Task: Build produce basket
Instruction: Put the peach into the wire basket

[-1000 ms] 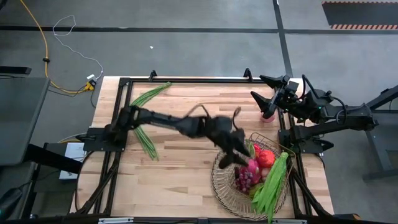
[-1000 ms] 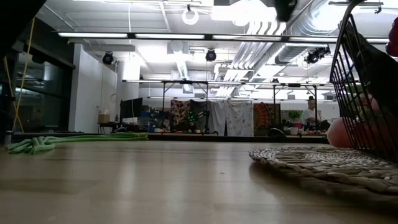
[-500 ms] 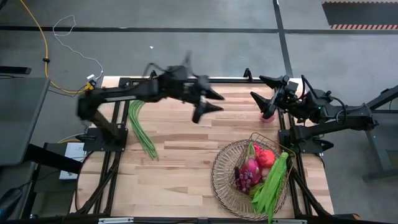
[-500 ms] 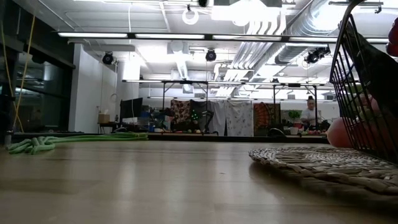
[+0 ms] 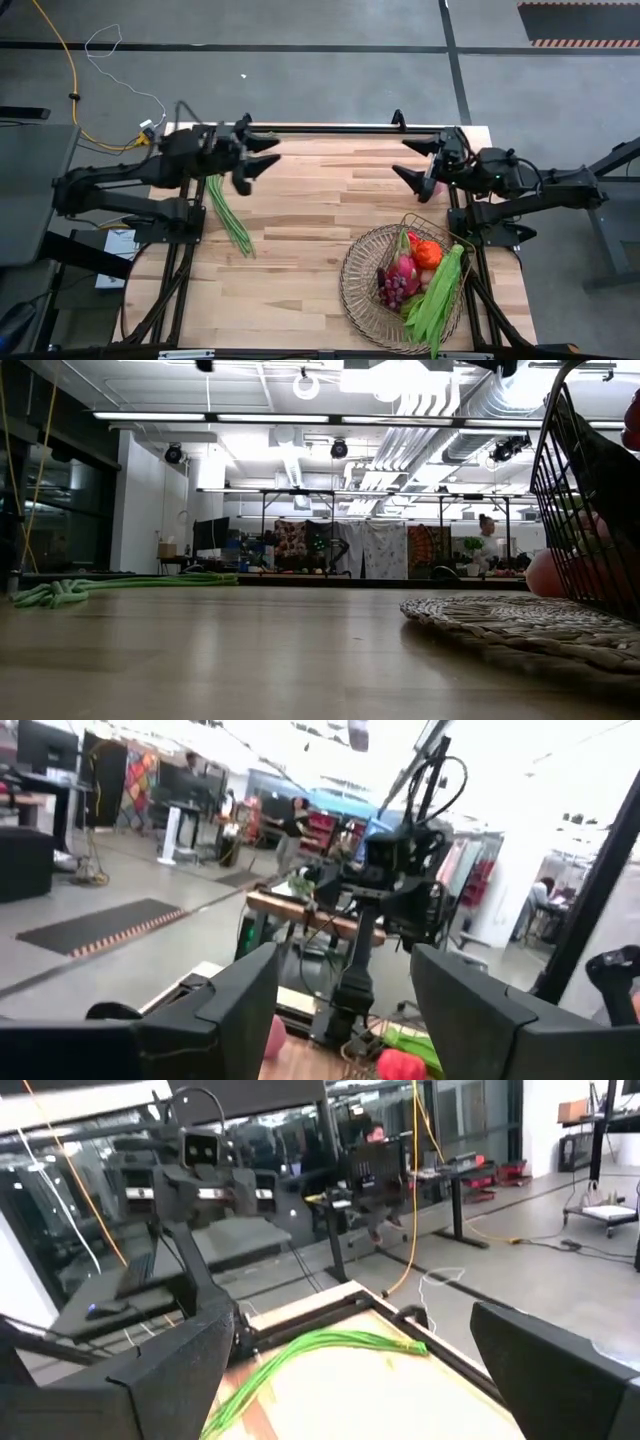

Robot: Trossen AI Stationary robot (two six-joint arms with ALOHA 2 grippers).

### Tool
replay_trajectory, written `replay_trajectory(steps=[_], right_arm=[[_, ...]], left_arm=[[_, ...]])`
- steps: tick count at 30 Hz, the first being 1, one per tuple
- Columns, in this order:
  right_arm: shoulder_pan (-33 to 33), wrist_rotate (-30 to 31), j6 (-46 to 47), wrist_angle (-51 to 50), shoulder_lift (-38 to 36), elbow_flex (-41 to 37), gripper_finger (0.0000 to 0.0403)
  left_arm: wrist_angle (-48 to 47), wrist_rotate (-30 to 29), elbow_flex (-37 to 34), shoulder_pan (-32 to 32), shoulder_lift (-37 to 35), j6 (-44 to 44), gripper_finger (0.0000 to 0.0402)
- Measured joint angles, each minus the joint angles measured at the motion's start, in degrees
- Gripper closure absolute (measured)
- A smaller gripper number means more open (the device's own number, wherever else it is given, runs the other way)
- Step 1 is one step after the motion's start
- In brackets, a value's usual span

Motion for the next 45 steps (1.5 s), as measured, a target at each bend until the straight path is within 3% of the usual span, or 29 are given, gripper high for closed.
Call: replay_trajectory(steps=[4,9,15,21,24,30,34,36,38,41,45], right_arm=[[0.0,-0.2,0.0,-0.5,1.3,0.0,0.0004],[0.0,-1.8,1.2,-0.5,1.9,0.0,0.0004],[0.0,-14.4,7.9,-0.5,1.9,0.0,0.0004],[0.0,-15.4,10.2,-1.8,2.3,0.0,0.0004],[0.0,-15.5,10.3,-1.8,2.3,0.0,0.0004],[0.0,-15.5,10.3,-1.8,2.3,0.0,0.0004],[0.0,-14.9,10.5,-1.8,2.3,0.0,0.0004],[0.0,-10.3,13.4,-2.4,2.4,0.2,0.0004],[-1.2,-3.1,18.9,-9.8,3.4,3.4,0.0004],[-5.4,5.4,31.0,-32.7,6.8,12.5,0.0004],[-13.8,5.6,39.9,-62.4,13.4,22.0,0.0004]], left_arm=[[-0.2,-1.2,-3.7,0.0,-6.3,0.0,0.0183],[-0.9,-1.4,-4.5,0.0,-8.8,0.0,0.0183],[-3.9,2.1,-4.5,0.0,-8.7,0.0,0.0183],[-5.4,2.1,-4.5,0.0,-8.5,1.2,0.019],[-7.4,2.2,-4.5,0.0,-8.5,2.9,0.0226],[-13.0,2.2,-4.5,0.0,-8.5,3.8,0.0382],[-13.1,2.0,-4.5,0.0,-8.5,4.1,0.039],[-13.0,2.0,-4.5,0.0,-8.5,4.1,0.0398],[-12.7,2.0,-4.5,0.0,-8.6,4.1,0.0398],[-12.2,2.0,-4.5,0.0,-8.6,4.1,0.0401],[-12.2,2.0,-4.5,0.0,-8.6,4.6,0.0401]])
